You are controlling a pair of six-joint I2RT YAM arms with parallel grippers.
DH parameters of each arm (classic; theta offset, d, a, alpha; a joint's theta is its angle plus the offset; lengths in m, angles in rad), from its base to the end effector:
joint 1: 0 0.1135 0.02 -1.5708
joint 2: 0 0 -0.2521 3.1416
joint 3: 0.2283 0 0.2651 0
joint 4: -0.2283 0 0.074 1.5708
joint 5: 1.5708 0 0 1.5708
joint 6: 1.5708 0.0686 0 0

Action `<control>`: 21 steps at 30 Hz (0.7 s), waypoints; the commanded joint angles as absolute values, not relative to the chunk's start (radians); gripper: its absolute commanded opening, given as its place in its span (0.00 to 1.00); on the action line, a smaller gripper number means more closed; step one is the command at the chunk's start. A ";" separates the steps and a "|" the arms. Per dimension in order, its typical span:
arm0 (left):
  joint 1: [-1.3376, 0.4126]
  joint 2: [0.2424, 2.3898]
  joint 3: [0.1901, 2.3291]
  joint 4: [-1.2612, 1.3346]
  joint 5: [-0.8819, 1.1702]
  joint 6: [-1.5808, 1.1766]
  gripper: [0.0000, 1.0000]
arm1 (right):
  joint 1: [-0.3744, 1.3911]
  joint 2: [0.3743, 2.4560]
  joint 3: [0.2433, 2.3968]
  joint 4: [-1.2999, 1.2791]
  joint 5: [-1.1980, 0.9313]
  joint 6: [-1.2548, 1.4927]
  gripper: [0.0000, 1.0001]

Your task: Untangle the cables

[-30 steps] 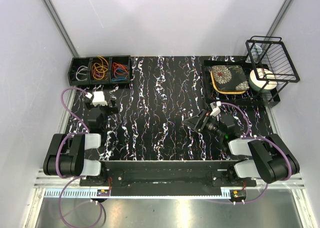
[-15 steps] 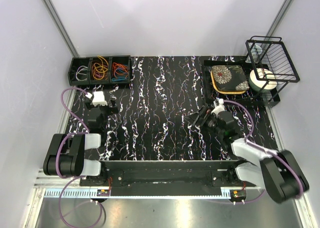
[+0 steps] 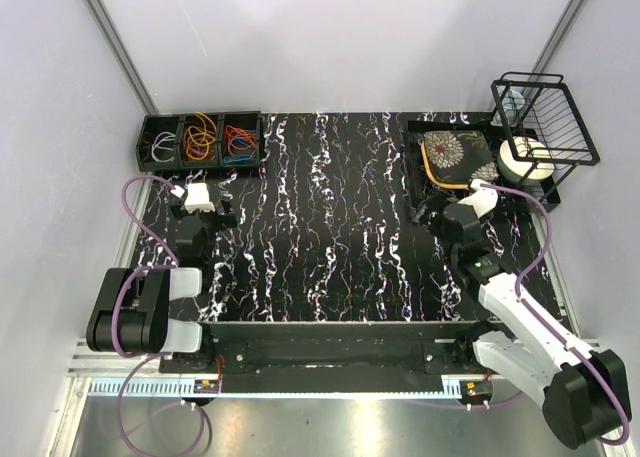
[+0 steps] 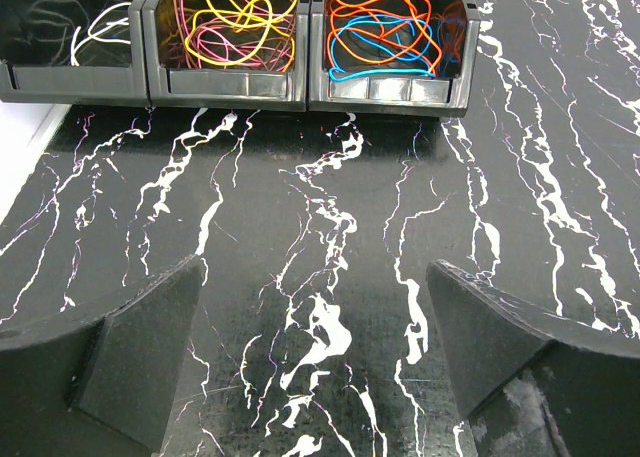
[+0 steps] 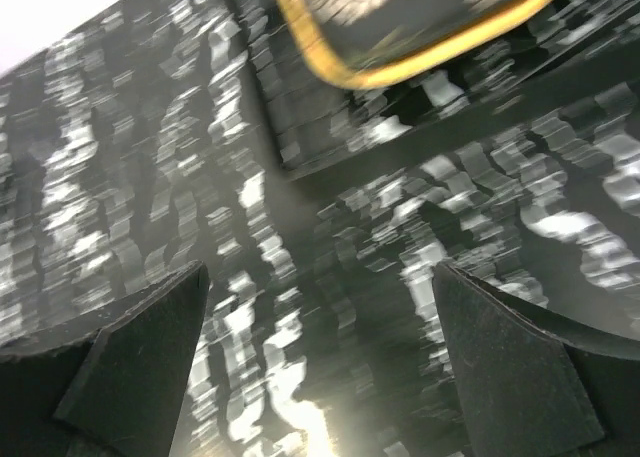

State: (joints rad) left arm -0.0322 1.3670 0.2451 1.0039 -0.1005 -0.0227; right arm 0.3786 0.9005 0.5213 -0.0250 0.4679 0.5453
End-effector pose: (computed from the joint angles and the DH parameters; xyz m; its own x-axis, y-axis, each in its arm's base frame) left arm 0.2764 -0.0020 0.1370 -0.1161 -0.0188 -0.9931 -0.0702 0.9975 -0.0107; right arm 0.2436 0.0636 0.2180 -0.2837 0.3854 -0.8781 0.2369 0.9155 0.3252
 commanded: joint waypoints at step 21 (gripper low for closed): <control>-0.032 1.371 0.241 1.088 -0.095 -0.008 0.99 | 0.236 1.220 0.075 1.254 0.639 -0.150 1.00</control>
